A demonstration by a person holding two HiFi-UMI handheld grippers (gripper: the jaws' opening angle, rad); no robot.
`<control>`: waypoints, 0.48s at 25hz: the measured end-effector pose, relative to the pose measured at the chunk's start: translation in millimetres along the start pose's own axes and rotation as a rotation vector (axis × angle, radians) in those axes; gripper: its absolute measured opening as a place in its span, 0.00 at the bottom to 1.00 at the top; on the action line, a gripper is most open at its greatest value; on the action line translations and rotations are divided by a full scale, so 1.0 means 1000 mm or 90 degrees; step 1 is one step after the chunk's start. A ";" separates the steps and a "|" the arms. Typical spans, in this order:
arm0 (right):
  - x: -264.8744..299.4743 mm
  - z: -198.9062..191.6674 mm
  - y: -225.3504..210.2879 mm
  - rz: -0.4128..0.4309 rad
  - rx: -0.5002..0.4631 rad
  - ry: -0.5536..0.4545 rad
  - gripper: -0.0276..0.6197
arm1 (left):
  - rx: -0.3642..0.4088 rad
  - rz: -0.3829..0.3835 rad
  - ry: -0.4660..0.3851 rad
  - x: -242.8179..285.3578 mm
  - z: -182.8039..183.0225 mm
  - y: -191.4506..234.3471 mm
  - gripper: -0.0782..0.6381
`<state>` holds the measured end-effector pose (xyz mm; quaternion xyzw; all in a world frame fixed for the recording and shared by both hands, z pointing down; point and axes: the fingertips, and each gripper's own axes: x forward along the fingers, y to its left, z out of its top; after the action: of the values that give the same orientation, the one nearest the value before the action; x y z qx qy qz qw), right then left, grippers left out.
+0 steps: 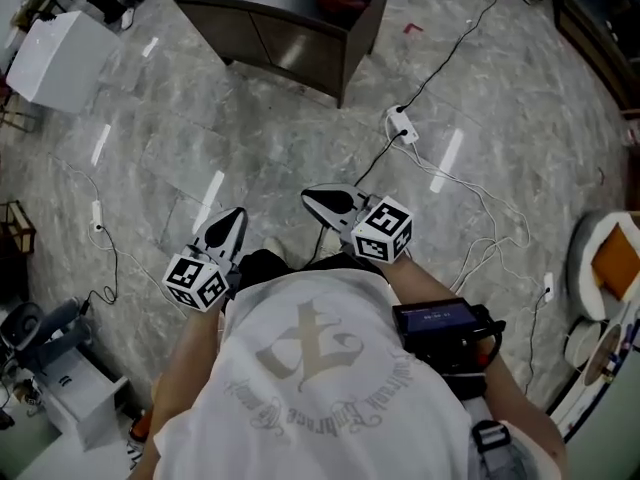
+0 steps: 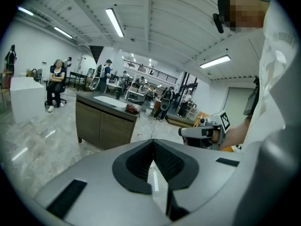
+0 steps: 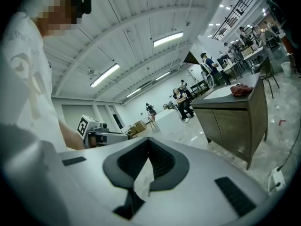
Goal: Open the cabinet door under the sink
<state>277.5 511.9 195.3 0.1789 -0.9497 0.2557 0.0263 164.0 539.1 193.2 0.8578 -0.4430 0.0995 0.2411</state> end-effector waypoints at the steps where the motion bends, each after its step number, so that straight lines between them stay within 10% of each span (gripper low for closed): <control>1: -0.010 0.001 -0.007 0.001 0.003 0.001 0.06 | -0.001 0.003 0.001 0.010 0.001 -0.008 0.12; 12: -0.009 0.004 -0.059 -0.028 0.016 0.027 0.06 | -0.035 0.023 0.024 0.050 -0.008 0.017 0.12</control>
<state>306.8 465.0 218.8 0.1945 -0.9415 0.2706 0.0501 180.1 499.1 225.3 0.8405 -0.4566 0.1075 0.2710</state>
